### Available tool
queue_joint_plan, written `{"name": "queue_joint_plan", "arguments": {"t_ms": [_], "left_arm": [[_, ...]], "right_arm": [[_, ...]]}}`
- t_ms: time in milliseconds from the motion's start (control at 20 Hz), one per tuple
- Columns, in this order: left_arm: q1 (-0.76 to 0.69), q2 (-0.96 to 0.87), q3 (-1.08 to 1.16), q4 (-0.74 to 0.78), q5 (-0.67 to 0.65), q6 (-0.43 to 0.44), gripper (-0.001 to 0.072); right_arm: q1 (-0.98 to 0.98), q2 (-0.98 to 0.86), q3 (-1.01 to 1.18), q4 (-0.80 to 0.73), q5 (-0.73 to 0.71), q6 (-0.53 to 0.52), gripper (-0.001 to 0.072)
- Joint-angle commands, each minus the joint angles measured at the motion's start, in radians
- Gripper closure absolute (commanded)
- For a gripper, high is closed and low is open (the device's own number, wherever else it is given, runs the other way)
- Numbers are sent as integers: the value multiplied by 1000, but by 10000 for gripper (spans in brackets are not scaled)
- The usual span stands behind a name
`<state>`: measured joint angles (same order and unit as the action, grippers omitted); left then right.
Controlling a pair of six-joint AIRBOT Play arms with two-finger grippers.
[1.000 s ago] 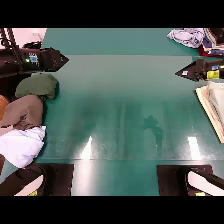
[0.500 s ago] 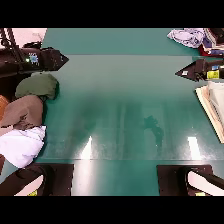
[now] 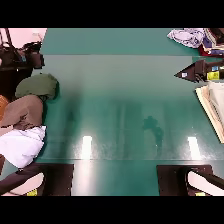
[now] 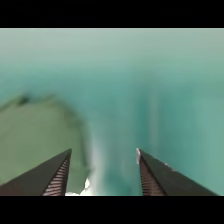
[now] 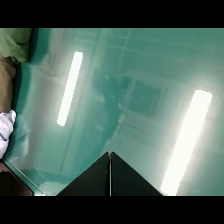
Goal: Fold the shirts.
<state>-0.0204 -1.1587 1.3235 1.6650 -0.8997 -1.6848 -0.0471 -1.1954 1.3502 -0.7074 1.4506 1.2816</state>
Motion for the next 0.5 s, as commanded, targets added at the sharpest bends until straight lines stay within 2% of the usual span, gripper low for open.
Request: {"name": "queue_joint_plan", "arguments": {"t_ms": [0, 200, 450], "left_arm": [[120, -199, 0, 51, -11, -18, 196], [179, -401, 0, 21, 11, -18, 196], [181, -471, 0, 25, 36, -18, 199]], "right_arm": [[1, 0, 0, 0, 31, 0, 694], [0, 0, 0, 0, 41, 0, 694], [0, 0, 0, -1, 34, 0, 694]]}}
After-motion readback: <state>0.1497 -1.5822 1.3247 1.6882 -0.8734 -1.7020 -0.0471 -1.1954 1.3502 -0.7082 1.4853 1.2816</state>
